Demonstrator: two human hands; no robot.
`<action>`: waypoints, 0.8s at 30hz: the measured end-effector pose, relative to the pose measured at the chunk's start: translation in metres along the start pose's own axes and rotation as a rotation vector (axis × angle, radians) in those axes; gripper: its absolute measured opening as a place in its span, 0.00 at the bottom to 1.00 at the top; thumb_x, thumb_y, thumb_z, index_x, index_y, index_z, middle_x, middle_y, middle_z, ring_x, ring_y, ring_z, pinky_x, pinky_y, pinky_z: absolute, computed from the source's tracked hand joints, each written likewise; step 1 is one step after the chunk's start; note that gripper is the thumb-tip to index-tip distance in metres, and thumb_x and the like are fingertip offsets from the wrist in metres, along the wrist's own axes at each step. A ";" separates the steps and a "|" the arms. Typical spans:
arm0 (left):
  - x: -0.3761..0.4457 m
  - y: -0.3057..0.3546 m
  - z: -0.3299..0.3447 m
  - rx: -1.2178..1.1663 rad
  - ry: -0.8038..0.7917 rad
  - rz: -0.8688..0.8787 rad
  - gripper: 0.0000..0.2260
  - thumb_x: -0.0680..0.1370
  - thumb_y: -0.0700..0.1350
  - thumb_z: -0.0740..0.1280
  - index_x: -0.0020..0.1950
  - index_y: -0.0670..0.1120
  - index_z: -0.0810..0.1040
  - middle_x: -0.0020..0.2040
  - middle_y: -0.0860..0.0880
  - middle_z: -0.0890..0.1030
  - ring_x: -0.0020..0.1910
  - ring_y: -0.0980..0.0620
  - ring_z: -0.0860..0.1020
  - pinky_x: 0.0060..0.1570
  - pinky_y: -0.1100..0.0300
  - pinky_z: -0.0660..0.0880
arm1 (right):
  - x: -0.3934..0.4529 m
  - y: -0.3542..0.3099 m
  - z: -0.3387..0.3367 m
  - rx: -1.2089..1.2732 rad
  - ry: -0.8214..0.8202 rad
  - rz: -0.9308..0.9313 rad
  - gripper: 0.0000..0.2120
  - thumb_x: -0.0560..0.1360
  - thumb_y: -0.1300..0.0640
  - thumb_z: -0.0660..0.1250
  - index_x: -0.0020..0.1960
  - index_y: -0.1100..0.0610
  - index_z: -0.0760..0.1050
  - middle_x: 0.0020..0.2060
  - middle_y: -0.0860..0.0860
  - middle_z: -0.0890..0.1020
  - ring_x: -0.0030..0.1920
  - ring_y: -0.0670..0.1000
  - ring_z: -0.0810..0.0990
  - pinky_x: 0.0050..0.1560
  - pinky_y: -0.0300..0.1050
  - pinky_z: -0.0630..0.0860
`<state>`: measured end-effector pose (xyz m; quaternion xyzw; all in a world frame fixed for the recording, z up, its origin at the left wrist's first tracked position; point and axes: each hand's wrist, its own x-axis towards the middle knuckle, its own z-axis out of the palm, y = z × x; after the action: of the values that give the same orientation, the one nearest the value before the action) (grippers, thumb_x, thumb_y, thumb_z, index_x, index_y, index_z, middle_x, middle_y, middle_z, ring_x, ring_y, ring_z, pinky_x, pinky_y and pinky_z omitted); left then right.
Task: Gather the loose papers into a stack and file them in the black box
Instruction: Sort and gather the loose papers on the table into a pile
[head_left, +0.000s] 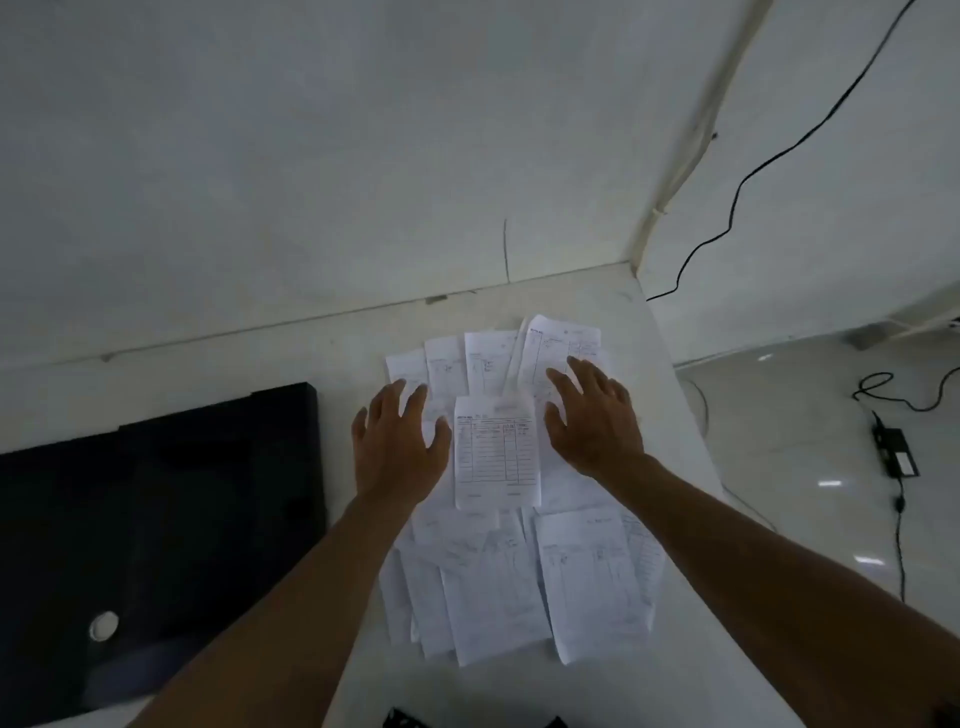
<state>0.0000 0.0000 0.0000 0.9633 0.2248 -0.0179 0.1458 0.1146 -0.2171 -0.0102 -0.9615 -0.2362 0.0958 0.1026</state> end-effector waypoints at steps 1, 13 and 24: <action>0.005 0.000 0.005 -0.013 -0.018 -0.027 0.25 0.80 0.58 0.59 0.74 0.47 0.69 0.77 0.44 0.66 0.76 0.44 0.64 0.74 0.43 0.61 | 0.004 0.002 0.005 0.002 -0.031 0.024 0.24 0.81 0.48 0.59 0.75 0.54 0.65 0.77 0.58 0.64 0.78 0.60 0.61 0.75 0.63 0.60; 0.028 0.007 0.036 -0.138 0.134 -0.158 0.25 0.82 0.57 0.52 0.75 0.46 0.67 0.75 0.43 0.69 0.74 0.44 0.67 0.72 0.47 0.63 | 0.027 0.004 0.029 0.112 0.130 0.072 0.22 0.82 0.48 0.53 0.73 0.53 0.68 0.75 0.55 0.68 0.76 0.57 0.63 0.76 0.63 0.57; 0.050 0.032 0.042 -0.158 0.057 -0.160 0.29 0.79 0.60 0.63 0.77 0.47 0.66 0.78 0.44 0.65 0.76 0.44 0.63 0.71 0.45 0.63 | 0.046 -0.019 0.029 0.180 0.108 0.111 0.30 0.81 0.39 0.54 0.75 0.57 0.65 0.75 0.55 0.68 0.75 0.57 0.65 0.75 0.59 0.60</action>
<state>0.0603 -0.0180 -0.0362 0.9278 0.3059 0.0154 0.2130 0.1402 -0.1747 -0.0396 -0.9637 -0.1672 0.0703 0.1957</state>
